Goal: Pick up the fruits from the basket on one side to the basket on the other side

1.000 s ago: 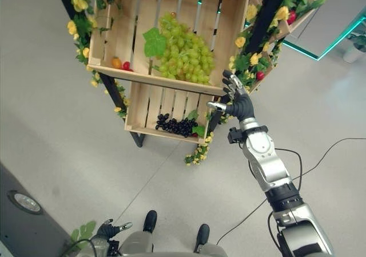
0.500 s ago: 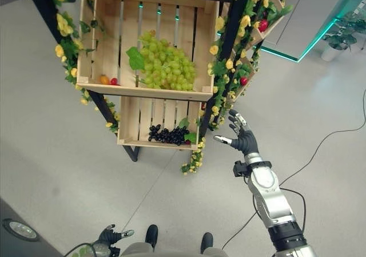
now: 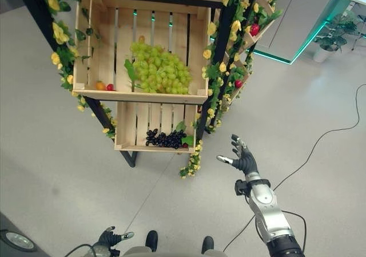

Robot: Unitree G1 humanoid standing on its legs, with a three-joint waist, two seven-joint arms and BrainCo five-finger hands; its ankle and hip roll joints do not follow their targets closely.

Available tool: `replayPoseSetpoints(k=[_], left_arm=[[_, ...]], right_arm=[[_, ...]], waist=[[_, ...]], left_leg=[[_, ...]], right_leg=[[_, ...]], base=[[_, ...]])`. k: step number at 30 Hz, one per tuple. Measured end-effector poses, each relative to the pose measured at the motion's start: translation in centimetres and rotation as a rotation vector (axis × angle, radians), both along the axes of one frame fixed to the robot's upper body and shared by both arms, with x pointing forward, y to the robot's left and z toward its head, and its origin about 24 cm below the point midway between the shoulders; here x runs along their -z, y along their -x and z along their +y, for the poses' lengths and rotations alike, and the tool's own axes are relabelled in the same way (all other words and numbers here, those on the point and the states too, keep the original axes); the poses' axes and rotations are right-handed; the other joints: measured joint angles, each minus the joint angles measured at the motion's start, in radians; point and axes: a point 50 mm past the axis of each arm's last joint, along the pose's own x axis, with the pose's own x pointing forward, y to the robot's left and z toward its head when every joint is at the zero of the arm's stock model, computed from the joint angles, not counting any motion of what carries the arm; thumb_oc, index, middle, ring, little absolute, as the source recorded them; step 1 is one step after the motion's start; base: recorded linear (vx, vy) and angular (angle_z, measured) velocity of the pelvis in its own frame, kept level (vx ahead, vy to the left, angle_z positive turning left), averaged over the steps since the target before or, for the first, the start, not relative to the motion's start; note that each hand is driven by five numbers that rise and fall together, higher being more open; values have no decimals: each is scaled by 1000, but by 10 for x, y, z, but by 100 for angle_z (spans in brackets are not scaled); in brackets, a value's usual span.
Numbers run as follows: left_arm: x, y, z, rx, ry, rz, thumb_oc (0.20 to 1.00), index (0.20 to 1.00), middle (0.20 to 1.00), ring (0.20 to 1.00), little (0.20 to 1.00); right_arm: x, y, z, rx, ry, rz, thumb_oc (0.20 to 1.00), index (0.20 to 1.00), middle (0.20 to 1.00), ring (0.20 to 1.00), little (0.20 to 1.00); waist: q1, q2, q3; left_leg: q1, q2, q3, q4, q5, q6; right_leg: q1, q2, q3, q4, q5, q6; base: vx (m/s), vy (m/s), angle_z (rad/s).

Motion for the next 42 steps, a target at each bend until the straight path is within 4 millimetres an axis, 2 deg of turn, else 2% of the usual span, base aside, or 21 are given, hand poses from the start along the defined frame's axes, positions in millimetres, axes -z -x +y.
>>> replayPoseSetpoints(k=[2,6,12,15,17,18,19,20,23,28,31,32,33,34,35,37,38,39,40,41,42], left_arm=[[0,0,-1,1,3,-2,1000,1000,1000,1000,1000],[1,4,0,1,8,14,1000,1000,1000,1000,1000],[3,7,-1,12,22,28,1000,1000,1000,1000,1000],[4,11,-2,15,28,45,1000,1000,1000,1000,1000],[4,10,-2,25,32,49,1000,1000,1000,1000,1000],[4,10,-3,29,35,52,1000,1000,1000,1000,1000],[5,11,-3,35,37,59,1000,1000,1000,1000,1000],[5,10,-4,54,38,68,1000,1000,1000,1000,1000],[6,10,-5,59,52,75,1000,1000,1000,1000,1000],[6,10,-7,55,71,71,1000,1000,1000,1000,1000],[8,11,-13,49,97,74,1000,1000,1000,1000,1000],[7,8,-14,52,100,65,1000,1000,1000,1000,1000],[9,13,-18,50,113,78,1000,1000,1000,1000,1000],[10,13,-21,51,120,76,1000,1000,1000,1000,1000],[10,12,-22,50,129,70,1000,1000,1000,1000,1000],[9,8,-25,37,144,52,1000,1000,1000,1000,1000],[9,6,-27,32,151,47,1000,1000,1000,1000,1000],[10,7,-27,24,152,49,1000,1000,1000,1000,1000],[8,7,-17,11,134,53,1000,1000,1000,1000,1000],[7,8,-9,9,113,56,1000,1000,1000,1000,1000],[6,7,-8,10,109,56,1000,1000,1000,1000,1000]], right_arm=[[30,16,-8,40,48,154,1000,1000,1000,1000,1000],[63,39,-14,82,104,337,1000,1000,1000,1000,1000],[100,76,-22,139,118,569,1000,1000,1000,1000,1000],[117,102,-23,169,122,712,1000,1000,1000,1000,1000],[122,114,-26,185,131,769,1000,1000,1000,1000,1000],[125,121,-28,194,135,799,1000,1000,1000,1000,1000],[127,125,-29,200,139,824,1000,1000,1000,1000,1000],[130,137,-32,216,147,883,1000,1000,1000,1000,1000],[133,147,-34,227,154,929,1000,1000,1000,1000,1000],[135,159,-37,239,160,974,1000,1000,1000,1000,1000],[134,156,-38,240,165,972,1000,1000,1000,1000,1000],[134,155,-39,238,169,969,1000,1000,1000,1000,1000],[134,156,-40,234,180,972,1000,1000,1000,1000,1000],[134,156,-40,231,186,972,1000,1000,1000,1000,1000],[134,154,-39,229,187,968,1000,1000,1000,1000,1000],[133,154,-42,227,200,971,1000,1000,1000,1000,1000],[133,158,-43,229,208,983,1000,1000,1000,1000,1000],[134,158,-42,220,210,983,1000,1000,1000,1000,1000],[135,156,-36,206,202,978,1000,1000,1000,1000,1000],[135,153,-34,200,200,969,1000,1000,1000,1000,1000],[135,152,-35,203,204,966,1000,1000,1000,1000,1000]], waist=[[1,3,-4],[2,7,-4],[1,16,-11],[0,24,-10],[-6,30,-10],[-21,37,-7],[-27,44,-7],[-52,48,-8],[-54,62,-2],[-56,92,6],[-50,120,24],[-50,121,28],[-48,134,37],[-47,143,46],[-42,150,63],[-28,161,80],[-25,165,81],[-21,156,83],[-24,113,92],[-25,86,93],[-29,74,99]], left_leg=[[0,-2,0,0,0,1],[11,0,-2,-1,0,2],[18,5,-4,-3,-7,5],[25,7,-15,-4,-6,6],[25,5,-34,-1,-4,8],[24,5,-47,0,-3,9],[16,5,-64,-1,-1,9],[18,6,-102,0,4,8],[17,12,-140,1,7,1],[16,37,-197,9,20,-40],[-23,76,-255,32,28,-84],[-29,81,-261,38,28,-90],[-59,89,-277,61,34,-102],[-71,99,-283,68,41,-113],[-87,111,-268,72,73,-135],[-114,121,-262,73,99,-139],[-122,127,-237,74,69,-138],[-130,122,-226,76,25,-122],[-136,99,-184,89,-15,-113],[-142,68,-130,96,-16,-109],[-139,54,-98,100,-16,-109]], right_leg=[[1,-3,0,0,-2,3],[14,-3,-1,0,-4,5],[23,-1,-1,0,-11,3],[36,2,0,4,-14,1],[46,6,3,5,-21,3],[52,15,28,8,-30,2],[55,27,71,16,-46,2],[56,59,175,50,-90,-10],[60,98,254,75,-125,-34],[111,135,230,32,-121,-67],[105,195,210,41,-122,-105],[103,196,209,40,-122,-113],[103,227,195,45,-121,-131],[90,241,191,64,-129,-142],[75,256,180,87,-136,-164],[55,280,151,113,-139,-196],[40,285,134,125,-144,-207],[36,279,125,128,-137,-218],[32,238,102,124,-129,-221],[39,199,80,104,-119,-217],[44,187,71,91,-113,-215]], base=[[0,0,0],[0,0,0],[8,-29,1],[2,-38,7],[-4,-50,23],[10,-60,44],[21,-77,66],[43,-105,77],[21,-167,45],[-59,-223,38],[-133,-238,43],[-165,-230,57],[-176,-228,54],[-190,-211,65],[-176,-199,44],[-157,-146,56],[-129,-119,46],[-114,-98,31],[-84,-100,41],[-64,-86,47],[-73,-66,54]])
